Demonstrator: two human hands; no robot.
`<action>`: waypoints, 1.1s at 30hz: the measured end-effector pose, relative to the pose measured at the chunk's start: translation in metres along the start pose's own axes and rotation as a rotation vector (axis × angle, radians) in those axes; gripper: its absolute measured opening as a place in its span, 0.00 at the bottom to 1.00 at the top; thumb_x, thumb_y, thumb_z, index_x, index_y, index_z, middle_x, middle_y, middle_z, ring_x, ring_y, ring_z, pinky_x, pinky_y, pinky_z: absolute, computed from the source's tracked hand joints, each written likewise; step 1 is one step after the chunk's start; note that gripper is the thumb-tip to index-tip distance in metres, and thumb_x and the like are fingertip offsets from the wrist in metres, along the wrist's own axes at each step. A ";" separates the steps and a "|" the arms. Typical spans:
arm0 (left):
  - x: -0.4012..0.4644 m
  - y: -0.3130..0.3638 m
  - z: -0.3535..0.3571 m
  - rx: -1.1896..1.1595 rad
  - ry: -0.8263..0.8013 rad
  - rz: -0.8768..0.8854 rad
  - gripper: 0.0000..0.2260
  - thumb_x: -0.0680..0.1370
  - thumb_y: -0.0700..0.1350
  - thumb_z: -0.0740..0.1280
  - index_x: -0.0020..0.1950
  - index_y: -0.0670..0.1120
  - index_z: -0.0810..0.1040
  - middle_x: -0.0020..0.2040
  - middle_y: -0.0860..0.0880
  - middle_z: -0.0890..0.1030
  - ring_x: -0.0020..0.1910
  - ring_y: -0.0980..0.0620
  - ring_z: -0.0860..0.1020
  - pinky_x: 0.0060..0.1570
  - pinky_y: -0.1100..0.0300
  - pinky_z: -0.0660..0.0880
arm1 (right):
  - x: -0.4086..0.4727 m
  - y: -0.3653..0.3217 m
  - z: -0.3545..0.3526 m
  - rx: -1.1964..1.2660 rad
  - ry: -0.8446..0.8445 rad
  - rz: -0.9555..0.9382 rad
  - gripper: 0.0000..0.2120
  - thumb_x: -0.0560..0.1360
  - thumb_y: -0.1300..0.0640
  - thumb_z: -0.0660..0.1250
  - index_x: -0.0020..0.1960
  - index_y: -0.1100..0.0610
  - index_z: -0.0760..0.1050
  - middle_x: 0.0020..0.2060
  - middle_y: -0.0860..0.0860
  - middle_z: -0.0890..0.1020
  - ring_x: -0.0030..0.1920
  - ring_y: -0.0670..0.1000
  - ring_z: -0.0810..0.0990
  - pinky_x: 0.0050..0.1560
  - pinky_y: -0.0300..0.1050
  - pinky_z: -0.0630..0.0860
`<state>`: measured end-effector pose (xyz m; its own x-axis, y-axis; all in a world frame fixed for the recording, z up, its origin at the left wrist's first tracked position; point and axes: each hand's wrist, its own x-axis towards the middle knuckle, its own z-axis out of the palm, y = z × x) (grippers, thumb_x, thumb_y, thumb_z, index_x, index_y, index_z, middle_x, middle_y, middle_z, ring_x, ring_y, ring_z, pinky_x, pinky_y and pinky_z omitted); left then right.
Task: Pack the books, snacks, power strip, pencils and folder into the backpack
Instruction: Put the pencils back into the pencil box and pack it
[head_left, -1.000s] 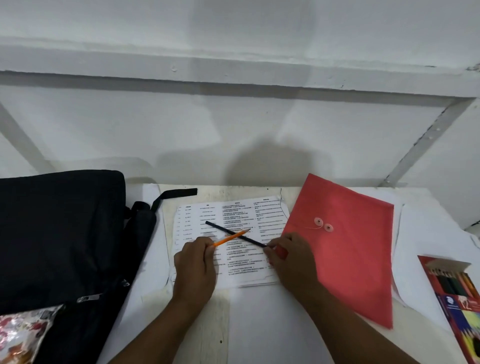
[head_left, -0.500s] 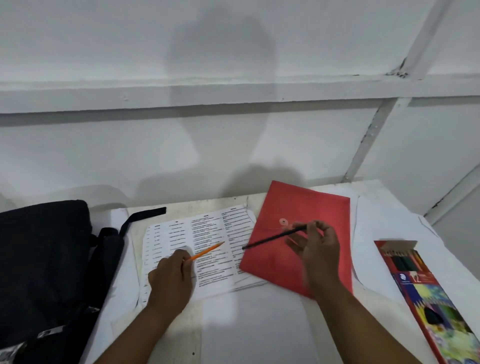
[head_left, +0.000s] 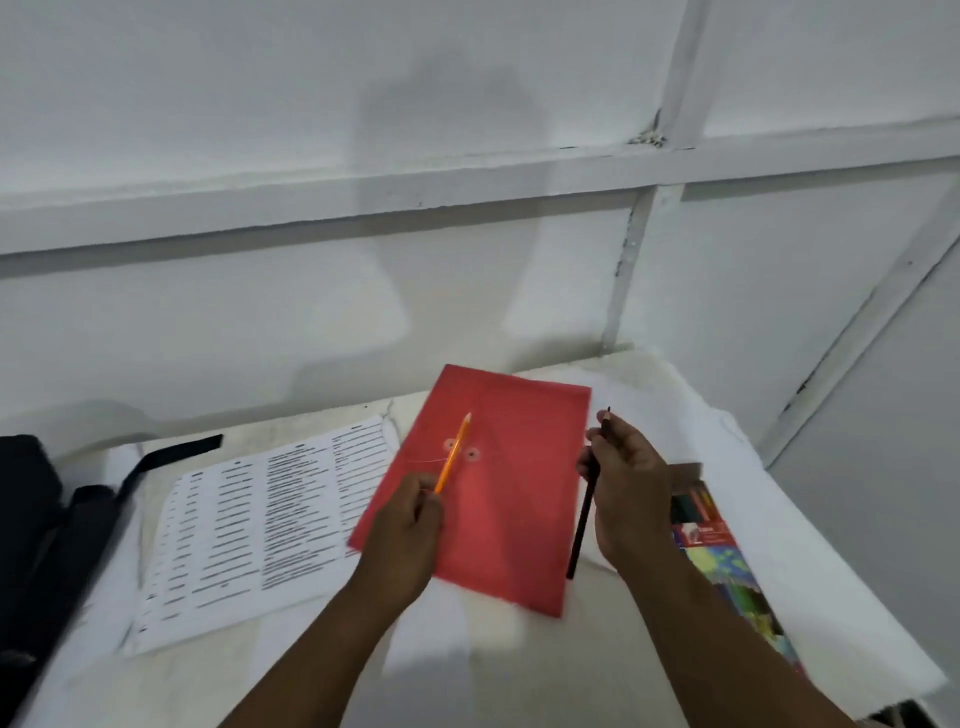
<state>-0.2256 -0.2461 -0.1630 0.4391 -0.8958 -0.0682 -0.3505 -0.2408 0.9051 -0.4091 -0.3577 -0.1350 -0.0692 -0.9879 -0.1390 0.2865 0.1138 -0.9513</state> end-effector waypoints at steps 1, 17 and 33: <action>0.000 0.013 0.018 -0.089 -0.007 -0.030 0.09 0.84 0.42 0.58 0.49 0.48 0.76 0.33 0.50 0.76 0.32 0.55 0.72 0.36 0.57 0.70 | 0.008 -0.009 -0.013 0.010 0.008 -0.012 0.13 0.80 0.68 0.62 0.57 0.54 0.79 0.42 0.55 0.80 0.34 0.52 0.78 0.37 0.46 0.76; 0.024 0.084 0.228 -0.309 0.038 -0.041 0.12 0.81 0.36 0.62 0.57 0.52 0.70 0.44 0.48 0.84 0.40 0.55 0.83 0.39 0.61 0.80 | 0.099 -0.053 -0.183 -0.093 -0.119 -0.010 0.13 0.84 0.66 0.55 0.64 0.54 0.67 0.45 0.57 0.81 0.38 0.56 0.85 0.44 0.50 0.83; 0.039 0.057 0.258 0.125 0.099 0.136 0.22 0.78 0.45 0.72 0.71 0.49 0.72 0.42 0.56 0.81 0.42 0.64 0.79 0.41 0.73 0.74 | 0.132 -0.016 -0.166 -0.315 -0.275 -0.059 0.23 0.78 0.64 0.69 0.65 0.47 0.63 0.49 0.54 0.81 0.43 0.53 0.86 0.46 0.49 0.84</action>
<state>-0.4416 -0.3907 -0.2225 0.4577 -0.8836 0.0982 -0.5094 -0.1701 0.8436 -0.5816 -0.4720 -0.1834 0.1928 -0.9803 -0.0436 -0.0197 0.0406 -0.9990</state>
